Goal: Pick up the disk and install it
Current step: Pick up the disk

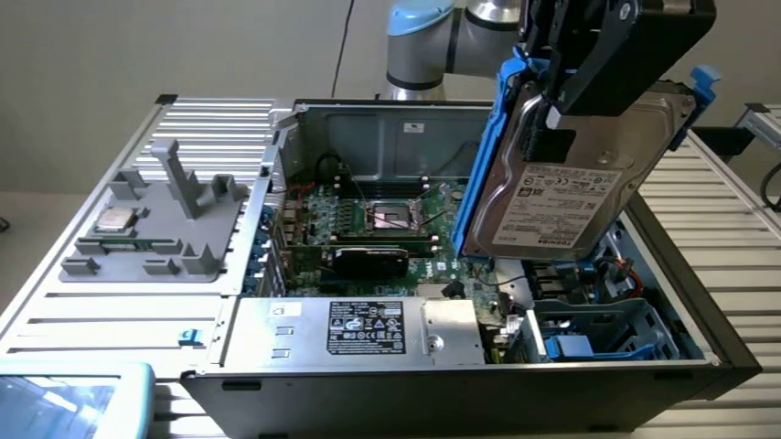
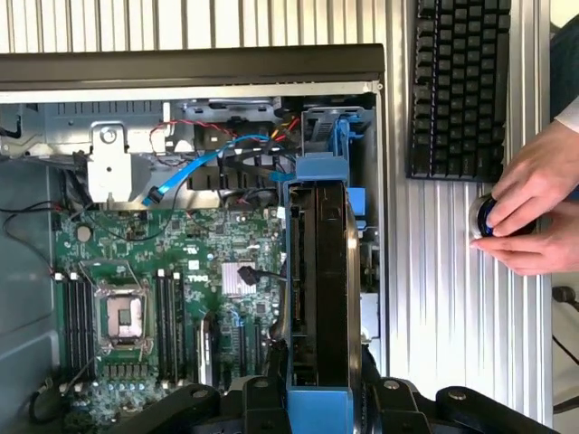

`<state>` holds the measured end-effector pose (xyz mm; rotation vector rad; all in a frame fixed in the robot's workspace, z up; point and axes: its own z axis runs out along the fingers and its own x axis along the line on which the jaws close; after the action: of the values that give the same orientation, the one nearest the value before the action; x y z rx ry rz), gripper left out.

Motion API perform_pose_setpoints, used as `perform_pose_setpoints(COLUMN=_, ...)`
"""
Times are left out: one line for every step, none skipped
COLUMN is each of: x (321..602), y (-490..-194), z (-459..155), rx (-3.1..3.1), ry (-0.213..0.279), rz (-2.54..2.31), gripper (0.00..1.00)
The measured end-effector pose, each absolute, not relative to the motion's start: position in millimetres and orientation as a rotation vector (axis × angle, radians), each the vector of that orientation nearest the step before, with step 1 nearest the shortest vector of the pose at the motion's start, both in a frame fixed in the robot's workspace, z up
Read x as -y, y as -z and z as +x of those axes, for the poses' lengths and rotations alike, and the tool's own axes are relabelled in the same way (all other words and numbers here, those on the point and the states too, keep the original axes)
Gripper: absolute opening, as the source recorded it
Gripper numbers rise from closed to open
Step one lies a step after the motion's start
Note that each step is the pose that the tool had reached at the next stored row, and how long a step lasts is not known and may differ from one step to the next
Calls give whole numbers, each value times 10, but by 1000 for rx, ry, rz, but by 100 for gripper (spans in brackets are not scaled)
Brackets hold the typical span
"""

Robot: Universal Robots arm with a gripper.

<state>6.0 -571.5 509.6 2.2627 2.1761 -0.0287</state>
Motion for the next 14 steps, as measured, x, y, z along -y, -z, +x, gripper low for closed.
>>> perform_pose_setpoints(x=5738, y=-5093, z=69, rx=-2175, ry=26, rz=2262, gripper=37)
perform_pose_setpoints(x=5759, y=-5091, z=77, rx=-2173, ry=22, rz=2260, gripper=37)
perform_pose_setpoints(x=5780, y=-5088, z=82, rx=-2171, ry=17, rz=2257, gripper=37)
perform_pose_setpoints(x=5801, y=-5083, z=85, rx=-2169, ry=11, rz=2255, gripper=37)
perform_pose_setpoints(x=5820, y=-5076, z=90, rx=-2167, ry=7, rz=2253, gripper=37)
perform_pose_setpoints(x=5834, y=-5069, z=99, rx=-2166, ry=6, rz=2253, gripper=37)
perform_pose_setpoints(x=5846, y=-5060, z=108, rx=-2166, ry=5, rz=2252, gripper=37)
perform_pose_setpoints(x=5855, y=-5046, z=118, rx=-2166, ry=5, rz=2253, gripper=37)
perform_pose_setpoints(x=5862, y=-5034, z=131, rx=-2166, ry=5, rz=2253, gripper=37)
perform_pose_setpoints(x=5870, y=-5020, z=146, rx=-2165, ry=5, rz=2253, gripper=37)
perform_pose_setpoints(x=5876, y=-5006, z=161, rx=-2165, ry=5, rz=2253, gripper=37)
perform_pose_setpoints(x=5882, y=-4996, z=179, rx=-2165, ry=5, rz=2253, gripper=37)
perform_pose_setpoints(x=5891, y=-4986, z=194, rx=-2165, ry=5, rz=2252, gripper=37)
perform_pose_setpoints(x=5900, y=-4974, z=208, rx=-2165, ry=4, rz=2252, gripper=37)
